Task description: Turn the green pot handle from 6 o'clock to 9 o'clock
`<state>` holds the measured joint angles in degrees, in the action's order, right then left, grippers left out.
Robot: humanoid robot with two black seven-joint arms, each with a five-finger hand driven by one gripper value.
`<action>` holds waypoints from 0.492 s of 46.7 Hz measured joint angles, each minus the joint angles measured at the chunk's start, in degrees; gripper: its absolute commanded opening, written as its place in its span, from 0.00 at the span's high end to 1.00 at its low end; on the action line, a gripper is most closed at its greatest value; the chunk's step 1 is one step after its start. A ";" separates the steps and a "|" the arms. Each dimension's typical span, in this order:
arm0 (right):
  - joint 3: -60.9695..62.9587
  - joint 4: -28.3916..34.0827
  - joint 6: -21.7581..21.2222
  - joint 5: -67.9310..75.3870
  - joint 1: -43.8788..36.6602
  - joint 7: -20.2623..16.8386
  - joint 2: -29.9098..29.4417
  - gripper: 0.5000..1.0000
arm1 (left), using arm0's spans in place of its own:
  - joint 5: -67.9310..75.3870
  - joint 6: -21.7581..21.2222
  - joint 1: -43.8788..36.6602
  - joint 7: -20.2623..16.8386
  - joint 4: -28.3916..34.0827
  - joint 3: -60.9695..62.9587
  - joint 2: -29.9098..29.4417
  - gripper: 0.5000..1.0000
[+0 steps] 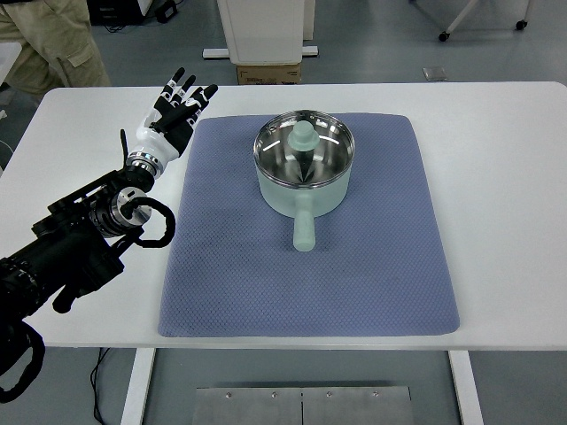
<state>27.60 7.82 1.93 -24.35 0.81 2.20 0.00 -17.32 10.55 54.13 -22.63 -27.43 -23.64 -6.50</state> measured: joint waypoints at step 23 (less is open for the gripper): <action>0.00 0.00 0.00 0.00 -0.01 0.00 0.00 0.00 | -0.08 0.00 -0.01 -0.04 0.00 -0.08 -0.06 0.00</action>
<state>27.60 7.82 1.93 -24.35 0.79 2.20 0.00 -17.40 10.55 54.12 -22.68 -27.43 -23.72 -6.55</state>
